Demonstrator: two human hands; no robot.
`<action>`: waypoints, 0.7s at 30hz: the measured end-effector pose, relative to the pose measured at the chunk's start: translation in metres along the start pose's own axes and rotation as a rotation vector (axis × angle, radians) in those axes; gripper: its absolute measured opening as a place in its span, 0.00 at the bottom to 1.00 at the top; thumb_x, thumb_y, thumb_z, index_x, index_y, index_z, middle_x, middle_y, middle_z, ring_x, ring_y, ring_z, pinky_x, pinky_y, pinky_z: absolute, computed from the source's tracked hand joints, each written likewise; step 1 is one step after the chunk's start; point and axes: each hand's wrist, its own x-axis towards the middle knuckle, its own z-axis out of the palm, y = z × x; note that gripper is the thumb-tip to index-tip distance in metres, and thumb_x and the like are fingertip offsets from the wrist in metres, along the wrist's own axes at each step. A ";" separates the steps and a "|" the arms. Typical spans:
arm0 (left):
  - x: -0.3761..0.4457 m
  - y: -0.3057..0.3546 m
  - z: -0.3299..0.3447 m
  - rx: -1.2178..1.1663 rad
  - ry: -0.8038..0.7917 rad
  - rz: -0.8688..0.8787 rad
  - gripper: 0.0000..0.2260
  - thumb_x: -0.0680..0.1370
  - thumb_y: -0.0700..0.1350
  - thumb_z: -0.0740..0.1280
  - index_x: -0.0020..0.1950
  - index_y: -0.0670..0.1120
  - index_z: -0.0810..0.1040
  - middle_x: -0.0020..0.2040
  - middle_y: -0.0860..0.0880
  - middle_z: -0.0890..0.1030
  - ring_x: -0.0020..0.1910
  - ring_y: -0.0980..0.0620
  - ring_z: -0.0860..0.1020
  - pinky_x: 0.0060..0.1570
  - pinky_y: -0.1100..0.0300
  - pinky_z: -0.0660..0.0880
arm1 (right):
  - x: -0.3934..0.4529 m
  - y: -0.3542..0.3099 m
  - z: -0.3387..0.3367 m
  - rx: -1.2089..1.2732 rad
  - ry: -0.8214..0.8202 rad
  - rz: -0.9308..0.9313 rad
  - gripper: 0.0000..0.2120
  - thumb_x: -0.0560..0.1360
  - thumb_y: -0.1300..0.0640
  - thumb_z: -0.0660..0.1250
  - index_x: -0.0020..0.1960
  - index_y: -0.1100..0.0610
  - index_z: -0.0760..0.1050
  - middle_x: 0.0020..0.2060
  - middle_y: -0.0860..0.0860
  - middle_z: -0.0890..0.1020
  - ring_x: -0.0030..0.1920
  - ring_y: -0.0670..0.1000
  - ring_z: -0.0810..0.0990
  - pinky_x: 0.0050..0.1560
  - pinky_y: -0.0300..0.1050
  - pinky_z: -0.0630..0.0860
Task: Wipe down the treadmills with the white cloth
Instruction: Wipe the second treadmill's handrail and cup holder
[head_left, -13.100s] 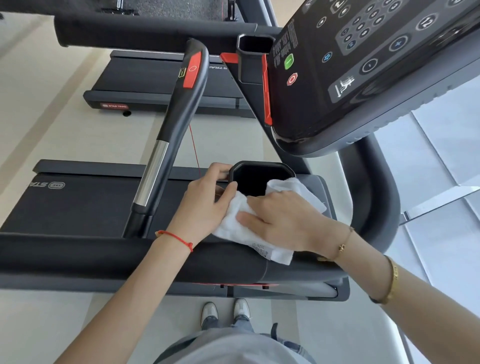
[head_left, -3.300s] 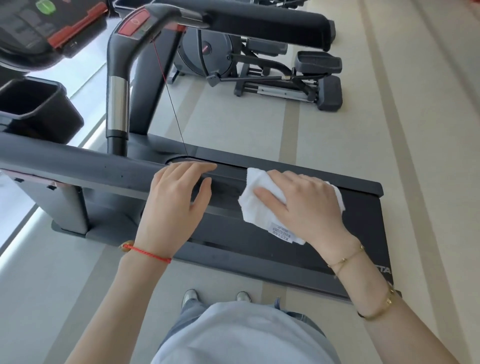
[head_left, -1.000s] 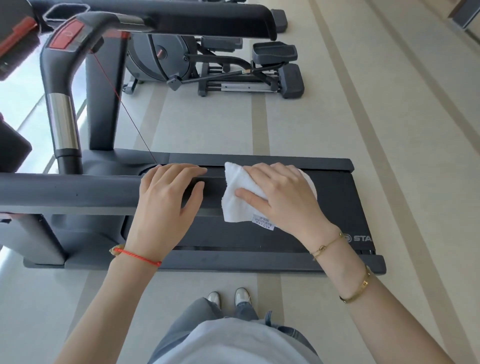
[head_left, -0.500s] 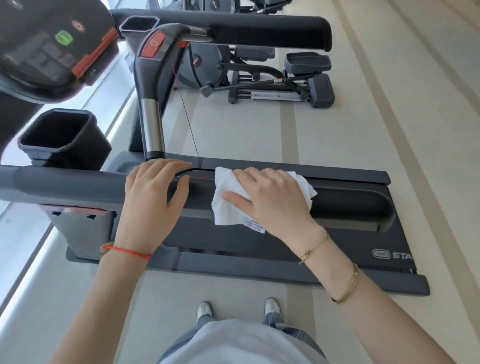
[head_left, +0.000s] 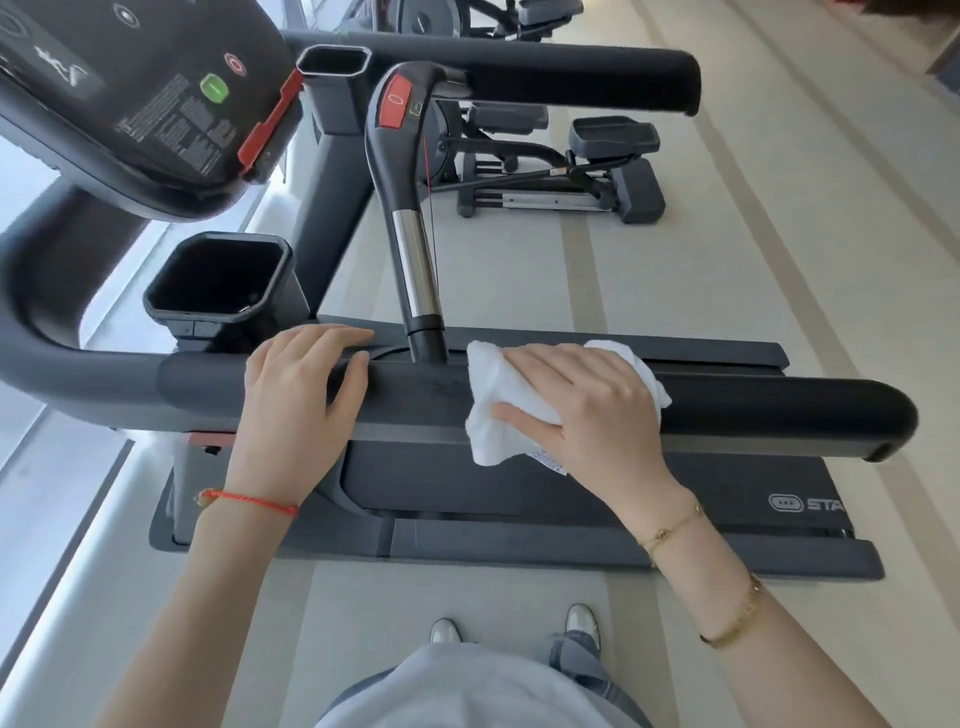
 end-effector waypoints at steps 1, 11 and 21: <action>0.001 -0.006 -0.002 -0.005 0.004 0.002 0.10 0.81 0.42 0.63 0.59 0.45 0.80 0.56 0.49 0.82 0.59 0.44 0.77 0.63 0.40 0.70 | 0.003 -0.004 0.001 -0.024 0.006 0.031 0.19 0.79 0.38 0.61 0.54 0.51 0.81 0.49 0.44 0.84 0.48 0.50 0.81 0.52 0.46 0.74; -0.003 -0.040 -0.019 -0.023 0.004 -0.021 0.10 0.81 0.41 0.63 0.59 0.44 0.80 0.55 0.47 0.82 0.59 0.44 0.77 0.63 0.40 0.69 | 0.040 -0.077 0.040 -0.001 -0.057 -0.114 0.18 0.81 0.42 0.60 0.60 0.52 0.79 0.52 0.45 0.82 0.50 0.51 0.80 0.53 0.48 0.75; -0.007 -0.039 -0.017 -0.003 0.005 0.000 0.09 0.81 0.41 0.63 0.58 0.43 0.81 0.51 0.48 0.83 0.49 0.45 0.78 0.62 0.40 0.70 | 0.042 -0.070 0.028 -0.091 -0.135 0.076 0.19 0.81 0.41 0.57 0.50 0.52 0.80 0.41 0.46 0.83 0.41 0.52 0.80 0.45 0.49 0.73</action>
